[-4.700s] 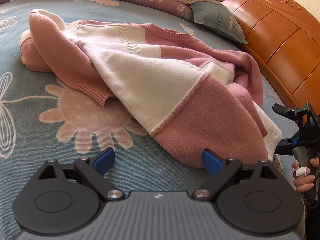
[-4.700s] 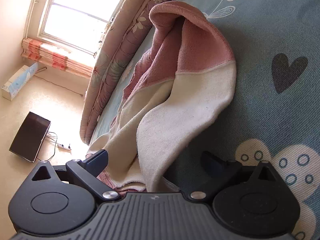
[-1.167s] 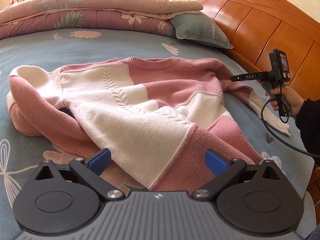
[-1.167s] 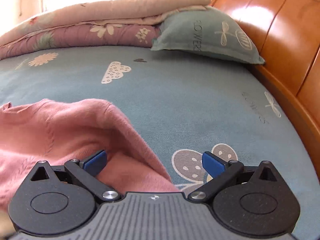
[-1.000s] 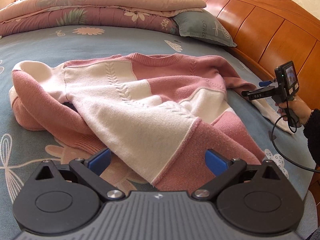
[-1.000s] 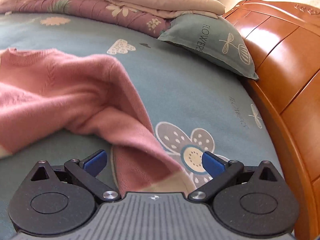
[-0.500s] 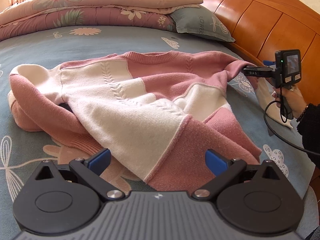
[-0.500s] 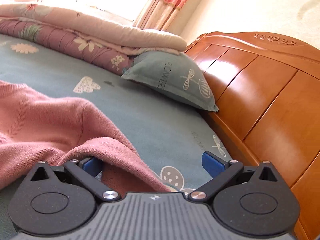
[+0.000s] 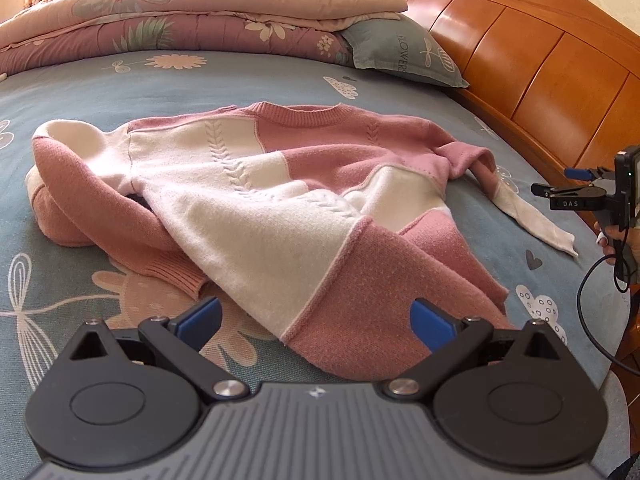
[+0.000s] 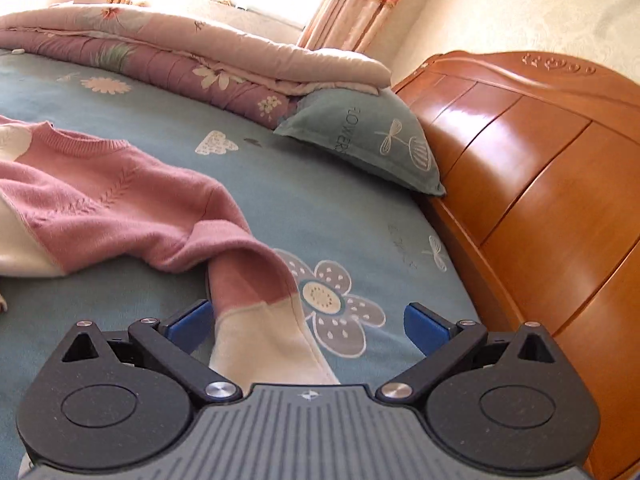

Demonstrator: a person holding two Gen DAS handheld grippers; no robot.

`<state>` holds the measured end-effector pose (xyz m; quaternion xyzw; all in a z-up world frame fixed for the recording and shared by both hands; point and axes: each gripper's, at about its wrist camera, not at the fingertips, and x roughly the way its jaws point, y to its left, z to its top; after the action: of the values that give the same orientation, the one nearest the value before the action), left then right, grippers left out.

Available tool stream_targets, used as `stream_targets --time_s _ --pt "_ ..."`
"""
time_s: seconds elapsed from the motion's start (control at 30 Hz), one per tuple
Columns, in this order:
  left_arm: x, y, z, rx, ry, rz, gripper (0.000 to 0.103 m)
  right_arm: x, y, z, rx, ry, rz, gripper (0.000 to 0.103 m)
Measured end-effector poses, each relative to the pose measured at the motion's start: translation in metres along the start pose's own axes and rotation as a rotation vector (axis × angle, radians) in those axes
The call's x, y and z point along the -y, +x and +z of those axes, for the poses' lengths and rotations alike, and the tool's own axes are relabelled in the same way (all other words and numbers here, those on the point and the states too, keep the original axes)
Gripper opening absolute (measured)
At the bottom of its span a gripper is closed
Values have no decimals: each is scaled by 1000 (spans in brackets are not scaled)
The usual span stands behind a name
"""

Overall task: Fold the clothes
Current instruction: 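Grasp the cream sleeve cuff with the right tool and lift it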

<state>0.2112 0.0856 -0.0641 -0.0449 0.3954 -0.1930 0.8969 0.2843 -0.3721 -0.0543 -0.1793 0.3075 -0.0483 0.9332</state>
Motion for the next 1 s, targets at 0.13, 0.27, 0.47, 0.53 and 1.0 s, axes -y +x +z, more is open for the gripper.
stream_targets --time_s 0.13,0.27,0.47,0.53,1.0 --pt "5 -2 -1 -10 16 5 100 26 26 -27 -101 151 51 103" --pt "6 -2 -2 -21 13 19 100 68 38 -52 -154 397 112 103" --pt "13 8 -3 -49 24 12 100 121 20 -114 -170 806 323 103" --pt "17 11 -2 -54 26 0 100 129 17 -128 -172 876 381 103" --pt "33 18 -8 -77 6 -52 100 156 41 -158 -92 1221 655 103"
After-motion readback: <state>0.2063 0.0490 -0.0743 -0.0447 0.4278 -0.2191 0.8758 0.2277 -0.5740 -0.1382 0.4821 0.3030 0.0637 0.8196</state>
